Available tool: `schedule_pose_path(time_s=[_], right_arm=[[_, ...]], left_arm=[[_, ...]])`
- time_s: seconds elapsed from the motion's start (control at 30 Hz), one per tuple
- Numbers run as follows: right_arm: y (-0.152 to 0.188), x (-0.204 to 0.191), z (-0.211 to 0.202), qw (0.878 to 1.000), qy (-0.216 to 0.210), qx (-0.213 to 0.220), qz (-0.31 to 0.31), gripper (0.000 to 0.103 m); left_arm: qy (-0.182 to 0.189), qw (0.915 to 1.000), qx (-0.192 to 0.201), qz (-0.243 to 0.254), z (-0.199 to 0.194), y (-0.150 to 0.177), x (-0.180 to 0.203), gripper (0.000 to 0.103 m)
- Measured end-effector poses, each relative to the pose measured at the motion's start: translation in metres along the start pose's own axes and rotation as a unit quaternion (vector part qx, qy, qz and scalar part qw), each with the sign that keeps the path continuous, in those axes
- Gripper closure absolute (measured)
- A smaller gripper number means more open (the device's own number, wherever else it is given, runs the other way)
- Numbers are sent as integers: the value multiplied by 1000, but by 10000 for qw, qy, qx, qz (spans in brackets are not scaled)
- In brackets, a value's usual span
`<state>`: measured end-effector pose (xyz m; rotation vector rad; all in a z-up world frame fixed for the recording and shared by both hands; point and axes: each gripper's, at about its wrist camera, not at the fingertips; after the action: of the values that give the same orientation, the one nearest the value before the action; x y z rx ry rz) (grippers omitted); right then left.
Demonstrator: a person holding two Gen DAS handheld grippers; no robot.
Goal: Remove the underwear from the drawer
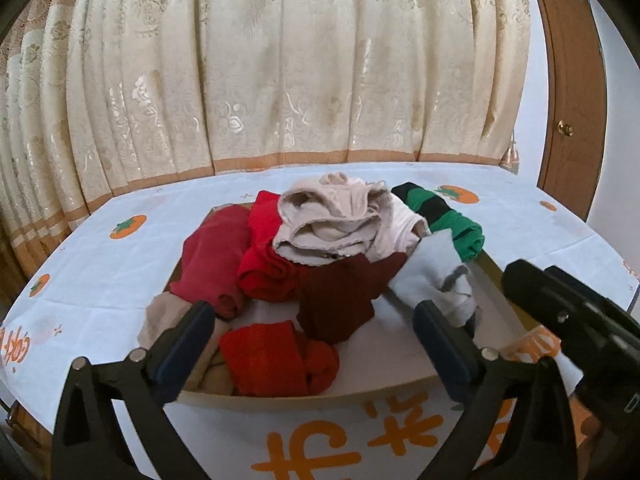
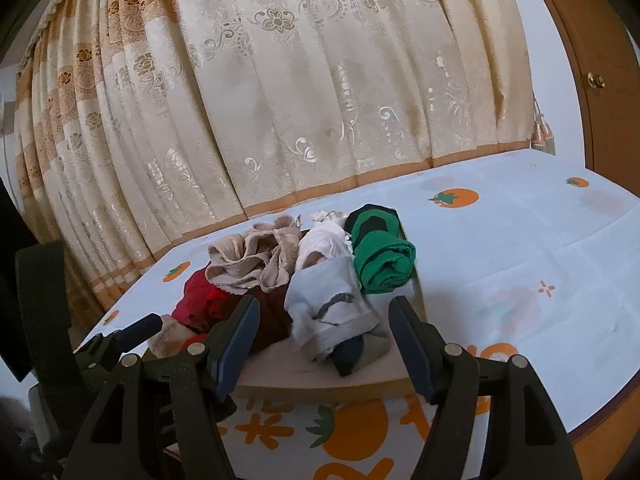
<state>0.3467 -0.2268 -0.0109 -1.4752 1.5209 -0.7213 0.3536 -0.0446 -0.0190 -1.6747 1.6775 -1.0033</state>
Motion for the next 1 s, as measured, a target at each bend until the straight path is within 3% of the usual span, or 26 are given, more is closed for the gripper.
schedule_pose_path(time_s=[0.37, 1.0], right_arm=[[-4, -7, -14, 9999, -109, -43, -55, 34], [6, -24, -57, 9995, -263, -56, -142, 34]], left_arm=[[-33, 9998, -167, 63, -18, 7, 0, 1], [30, 10000, -65, 45, -65, 23, -7, 0]])
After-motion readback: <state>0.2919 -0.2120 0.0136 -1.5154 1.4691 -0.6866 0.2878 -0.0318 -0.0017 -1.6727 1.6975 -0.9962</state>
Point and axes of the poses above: each gripper's, at about its wrist camera, not at the fingertips, and z roughly the way its jaws point, x to its right, y to its underside, and after that the axes turned 10 degrees about -z, right-handed
